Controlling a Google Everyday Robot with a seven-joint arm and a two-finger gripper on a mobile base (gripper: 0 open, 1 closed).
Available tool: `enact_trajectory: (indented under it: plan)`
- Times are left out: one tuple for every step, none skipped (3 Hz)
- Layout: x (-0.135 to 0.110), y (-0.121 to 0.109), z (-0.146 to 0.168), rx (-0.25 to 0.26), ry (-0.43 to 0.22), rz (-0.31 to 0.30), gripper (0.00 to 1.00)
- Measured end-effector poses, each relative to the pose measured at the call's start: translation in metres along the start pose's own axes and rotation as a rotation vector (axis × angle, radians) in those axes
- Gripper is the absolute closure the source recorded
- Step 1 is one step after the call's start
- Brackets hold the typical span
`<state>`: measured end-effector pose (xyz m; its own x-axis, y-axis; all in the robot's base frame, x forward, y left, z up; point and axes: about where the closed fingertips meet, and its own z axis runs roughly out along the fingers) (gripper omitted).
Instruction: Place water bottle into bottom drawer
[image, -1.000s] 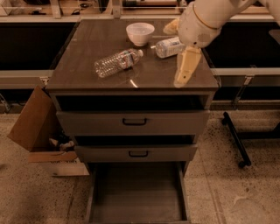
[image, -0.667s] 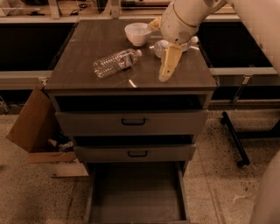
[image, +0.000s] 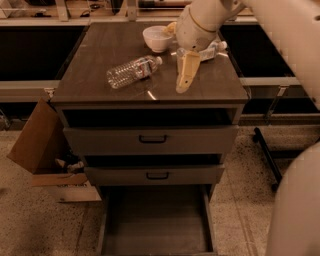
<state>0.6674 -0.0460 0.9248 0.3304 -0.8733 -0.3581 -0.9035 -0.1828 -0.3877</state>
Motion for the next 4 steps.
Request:
enact_trajectory:
  plan:
    - [-0.001, -0.024, 0.033, -0.024, -0.013, -0.077, 0.0]
    - [-0.004, -0.045, 0.061, -0.036, -0.04, -0.136, 0.0]
    - [-0.008, -0.058, 0.086, -0.06, -0.068, -0.174, 0.0]
    - [-0.014, -0.063, 0.108, -0.089, -0.095, -0.191, 0.0]
